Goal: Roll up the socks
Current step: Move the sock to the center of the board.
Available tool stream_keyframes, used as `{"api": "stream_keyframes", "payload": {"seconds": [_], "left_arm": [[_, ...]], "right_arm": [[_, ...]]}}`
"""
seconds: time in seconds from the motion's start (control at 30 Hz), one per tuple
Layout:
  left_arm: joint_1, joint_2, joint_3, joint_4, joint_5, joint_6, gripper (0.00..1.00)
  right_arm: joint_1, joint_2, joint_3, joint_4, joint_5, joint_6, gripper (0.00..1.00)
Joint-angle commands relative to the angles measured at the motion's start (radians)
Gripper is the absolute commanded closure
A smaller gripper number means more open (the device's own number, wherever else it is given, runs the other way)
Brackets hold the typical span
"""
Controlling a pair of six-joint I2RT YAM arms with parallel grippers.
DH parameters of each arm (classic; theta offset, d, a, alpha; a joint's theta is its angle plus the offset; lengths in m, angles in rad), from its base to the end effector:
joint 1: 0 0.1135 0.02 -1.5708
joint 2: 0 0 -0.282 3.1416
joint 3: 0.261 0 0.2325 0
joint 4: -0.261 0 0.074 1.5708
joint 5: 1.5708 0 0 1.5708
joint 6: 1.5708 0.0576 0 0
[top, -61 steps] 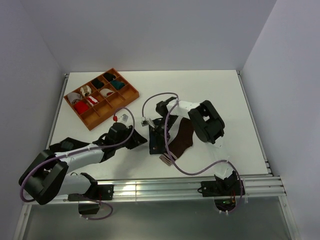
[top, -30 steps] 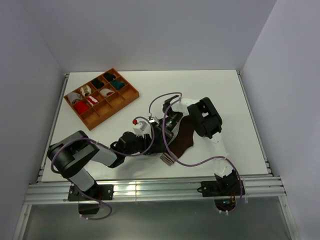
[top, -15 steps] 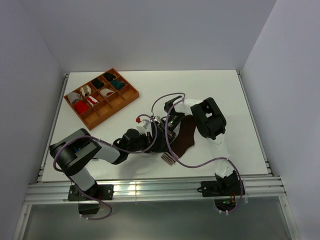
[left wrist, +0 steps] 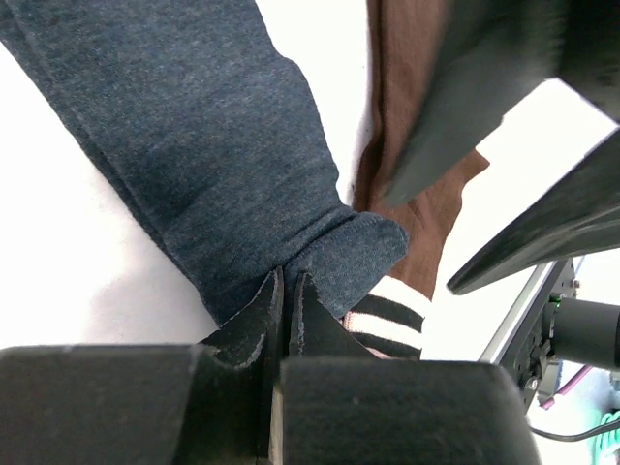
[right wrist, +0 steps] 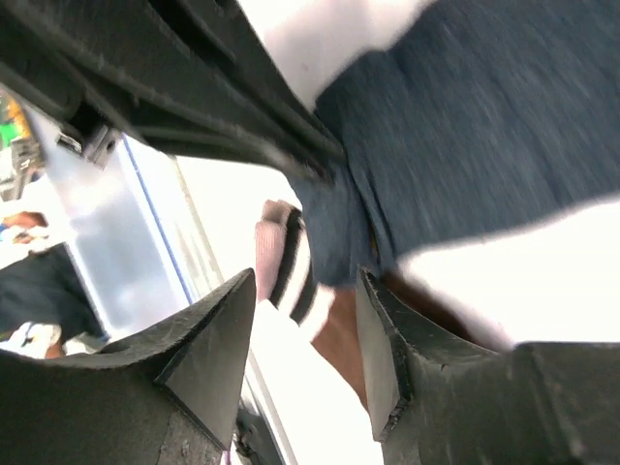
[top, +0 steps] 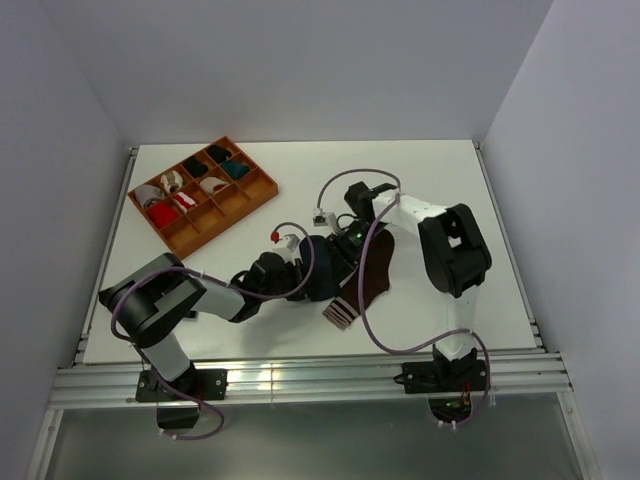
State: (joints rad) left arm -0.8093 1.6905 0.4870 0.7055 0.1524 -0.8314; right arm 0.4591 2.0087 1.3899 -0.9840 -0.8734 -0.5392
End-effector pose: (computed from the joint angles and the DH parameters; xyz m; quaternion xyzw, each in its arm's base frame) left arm 0.2044 -0.2271 0.1428 0.0294 0.8574 -0.4173 0.2996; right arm 0.2976 0.1964 0.1765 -0.4278 0.7987 0.4231 0.0024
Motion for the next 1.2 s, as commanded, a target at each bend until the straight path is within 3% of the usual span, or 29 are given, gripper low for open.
{"api": "stream_keyframes", "payload": {"seconds": [0.0, 0.17, 0.43, 0.7, 0.9, 1.17], "left_arm": [[0.031, 0.034, -0.018, -0.161, -0.062, -0.003, 1.0], [0.056, 0.024, -0.01, -0.205, -0.048, 0.005, 1.0], [0.079, 0.014, 0.039, -0.285, -0.002, 0.057, 1.0], [0.101, 0.028, 0.073, -0.385, 0.079, 0.089, 1.0], [0.104, 0.034, 0.059, -0.391, 0.177, 0.08, 1.0], [0.104, 0.026, 0.055, -0.452, 0.21, 0.077, 1.0]], "right_arm": [[-0.029, -0.103, -0.054, 0.071, 0.068, 0.036, 0.48], [-0.053, -0.157, -0.144, 0.145, 0.22, 0.091, 0.56], [-0.057, -0.128, -0.221, 0.237, 0.476, 0.166, 0.59], [-0.128, -0.174, -0.244, 0.269, 0.723, 0.13, 0.6], [-0.22, -0.2, -0.281, 0.332, 0.803, 0.022, 0.59], [-0.227, -0.306, -0.273, 0.329, 0.706, 0.005, 0.59]]}}
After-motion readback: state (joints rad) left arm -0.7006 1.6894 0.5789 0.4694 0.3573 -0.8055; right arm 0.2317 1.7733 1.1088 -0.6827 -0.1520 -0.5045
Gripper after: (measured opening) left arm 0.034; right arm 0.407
